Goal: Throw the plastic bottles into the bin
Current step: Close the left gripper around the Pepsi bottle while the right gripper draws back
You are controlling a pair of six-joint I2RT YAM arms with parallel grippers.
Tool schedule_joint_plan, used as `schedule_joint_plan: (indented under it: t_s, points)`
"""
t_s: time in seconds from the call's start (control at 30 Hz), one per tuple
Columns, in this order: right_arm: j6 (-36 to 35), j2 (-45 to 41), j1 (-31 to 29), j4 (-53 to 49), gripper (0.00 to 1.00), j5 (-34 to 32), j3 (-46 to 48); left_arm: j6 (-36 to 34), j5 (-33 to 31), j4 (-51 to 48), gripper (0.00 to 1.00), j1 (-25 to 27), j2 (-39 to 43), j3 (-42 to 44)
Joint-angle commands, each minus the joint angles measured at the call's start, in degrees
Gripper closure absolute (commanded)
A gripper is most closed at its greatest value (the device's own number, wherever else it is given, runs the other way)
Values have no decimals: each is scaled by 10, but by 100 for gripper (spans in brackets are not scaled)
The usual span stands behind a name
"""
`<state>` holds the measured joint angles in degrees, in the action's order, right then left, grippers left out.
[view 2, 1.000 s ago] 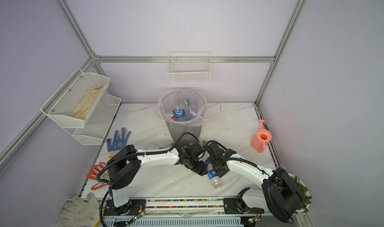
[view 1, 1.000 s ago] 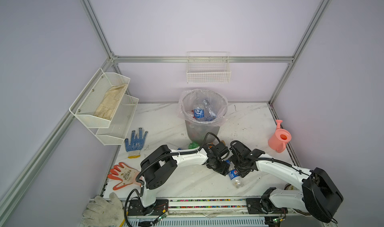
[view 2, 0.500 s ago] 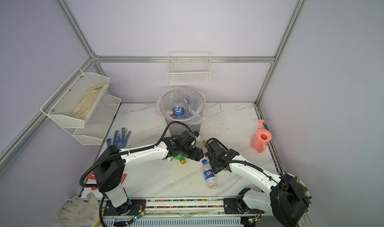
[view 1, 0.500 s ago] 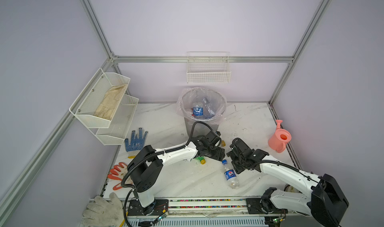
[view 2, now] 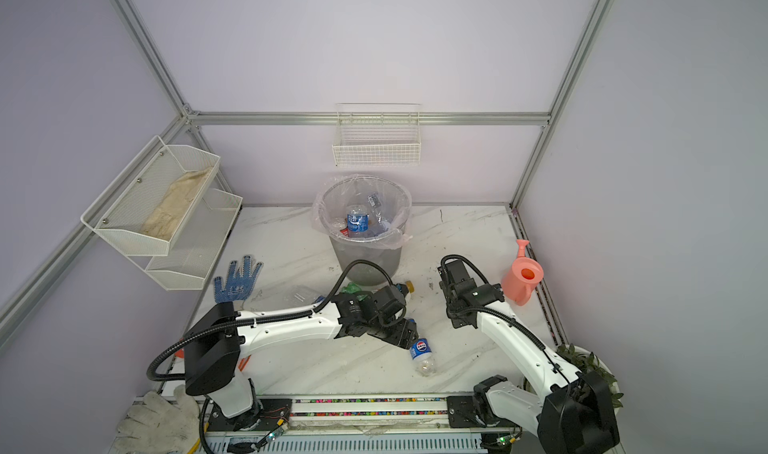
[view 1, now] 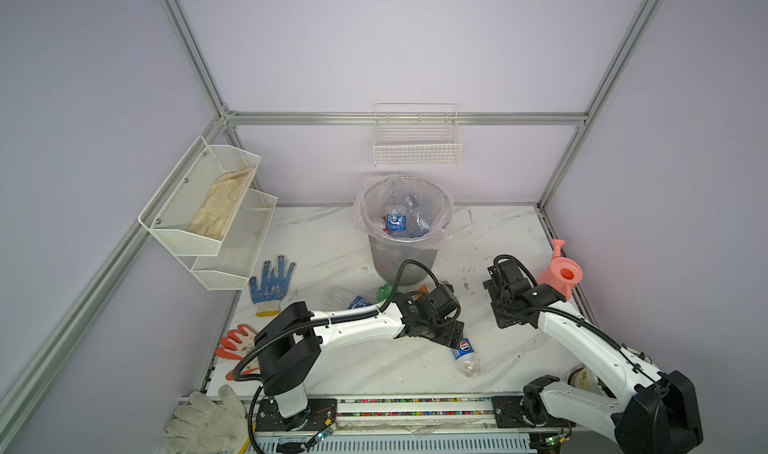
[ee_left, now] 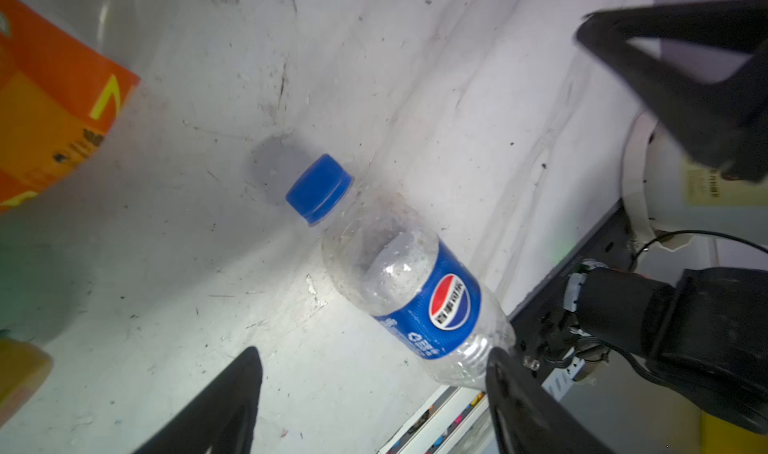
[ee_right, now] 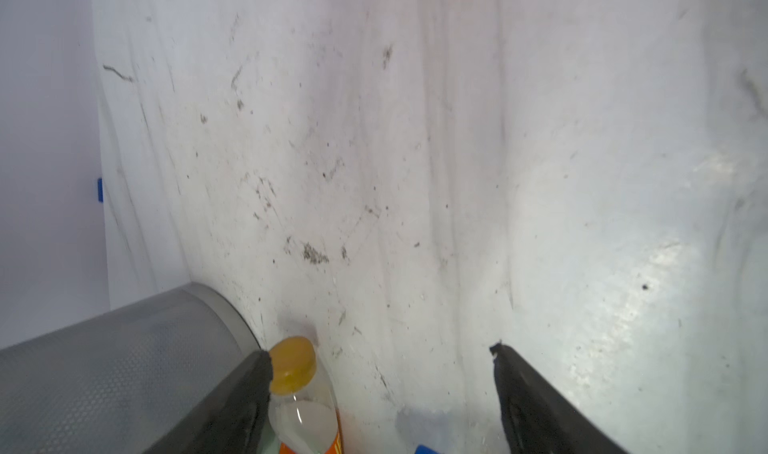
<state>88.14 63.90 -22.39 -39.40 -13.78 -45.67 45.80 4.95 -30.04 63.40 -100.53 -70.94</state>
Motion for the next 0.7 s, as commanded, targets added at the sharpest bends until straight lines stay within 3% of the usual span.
schedule_joint_plan:
  t_s: [0.0, 0.47, 0.67]
  points:
    - [-6, -35, 20, -52, 14, -17, 4, 32, 8, -25, 15, 1, -10, -51]
    - [-24, -64, 49, -56, 14, 4, 19, 66, 7, -50, 13, 5, -13, -79]
    - [-20, -69, 50, -57, 14, 17, 23, 65, 25, -51, 13, 8, -56, -120]
